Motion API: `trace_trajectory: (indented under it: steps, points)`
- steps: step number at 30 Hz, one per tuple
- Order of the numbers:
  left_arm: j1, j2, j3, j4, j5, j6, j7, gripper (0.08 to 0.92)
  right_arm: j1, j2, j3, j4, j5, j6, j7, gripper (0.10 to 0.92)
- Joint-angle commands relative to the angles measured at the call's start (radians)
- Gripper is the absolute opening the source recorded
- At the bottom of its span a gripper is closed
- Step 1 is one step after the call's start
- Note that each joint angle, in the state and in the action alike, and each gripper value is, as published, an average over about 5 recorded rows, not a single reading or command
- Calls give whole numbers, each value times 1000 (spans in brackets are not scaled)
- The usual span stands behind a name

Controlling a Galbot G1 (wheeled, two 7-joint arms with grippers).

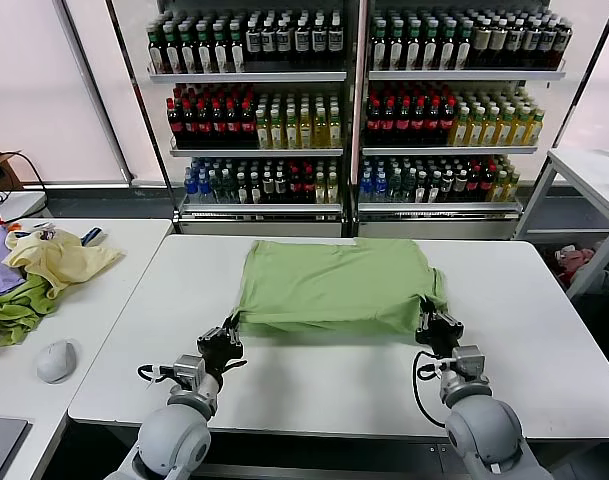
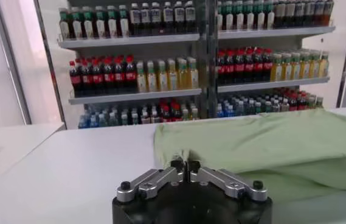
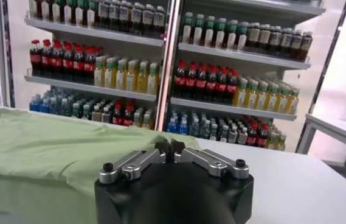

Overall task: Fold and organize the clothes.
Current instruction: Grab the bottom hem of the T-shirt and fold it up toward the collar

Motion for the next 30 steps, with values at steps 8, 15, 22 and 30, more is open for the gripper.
trace_trajectory:
  steps: [8,15,22,30]
  points:
    - [-204,1,103,218,86,35,-2,100,166,19,-74,-179,-61,-7,-13,134]
    - [-230,-6,123,249,98,49,5,100,177,44,-86,-217,-118,-8,-12,134]
    - [-232,-20,121,245,95,44,13,167,159,50,-87,-203,-147,-48,-38,179]
    - [-133,-3,86,128,92,47,11,399,3,27,17,-60,-101,26,-49,388]
